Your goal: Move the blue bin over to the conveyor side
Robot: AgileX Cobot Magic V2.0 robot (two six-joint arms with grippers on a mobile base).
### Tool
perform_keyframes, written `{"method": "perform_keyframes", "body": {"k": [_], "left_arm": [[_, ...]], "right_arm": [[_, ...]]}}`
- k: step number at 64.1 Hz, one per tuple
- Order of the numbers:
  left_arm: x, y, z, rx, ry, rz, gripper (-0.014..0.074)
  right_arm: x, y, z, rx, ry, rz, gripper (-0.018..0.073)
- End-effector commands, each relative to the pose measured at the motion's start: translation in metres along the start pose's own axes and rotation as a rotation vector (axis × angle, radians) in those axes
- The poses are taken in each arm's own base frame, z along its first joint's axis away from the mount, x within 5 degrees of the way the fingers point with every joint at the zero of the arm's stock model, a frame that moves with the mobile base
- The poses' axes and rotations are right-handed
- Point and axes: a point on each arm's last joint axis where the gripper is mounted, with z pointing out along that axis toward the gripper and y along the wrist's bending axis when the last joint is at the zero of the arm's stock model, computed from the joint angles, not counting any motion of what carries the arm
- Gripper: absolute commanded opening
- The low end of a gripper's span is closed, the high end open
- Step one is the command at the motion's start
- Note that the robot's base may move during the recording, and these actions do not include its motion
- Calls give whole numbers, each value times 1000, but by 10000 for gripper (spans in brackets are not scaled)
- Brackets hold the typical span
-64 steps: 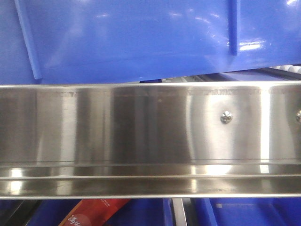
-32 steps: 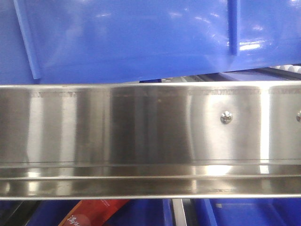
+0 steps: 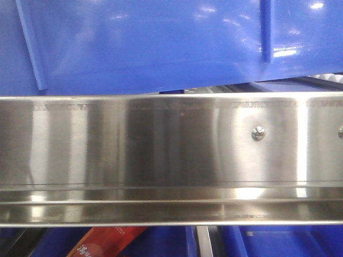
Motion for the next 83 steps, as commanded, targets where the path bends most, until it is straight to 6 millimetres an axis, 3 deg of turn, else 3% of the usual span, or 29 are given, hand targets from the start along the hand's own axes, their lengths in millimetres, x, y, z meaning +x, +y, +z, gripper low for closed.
{"method": "perform_keyframes", "body": {"k": [1, 6, 13, 18, 30, 43, 83], "left_arm": [[-3, -1, -2, 9, -13, -12, 11], [-3, -1, -2, 10, -6, -12, 11], [-2, -1, -2, 10, -2, -12, 11], [-2, -1, -2, 10, 0, -12, 11], [-1, -1, -2, 10, 12, -12, 11], [-1, -1, -2, 10, 12, -12, 11], [4, -2, -2, 14, 62, -13, 11]], "right_arm": [[-3, -1, 0, 11, -15, -6, -66], [-2, -1, 2, 11, -9, -6, 25], [-1, -1, 3, 11, -4, -6, 239], [2, -1, 9, 11, 17, -6, 309], [15, 7, 26, -11, 91, -20, 285], [17, 20, 30, -6, 105, -67, 285], [28, 16, 43, 38, 164, -53, 289]]}}
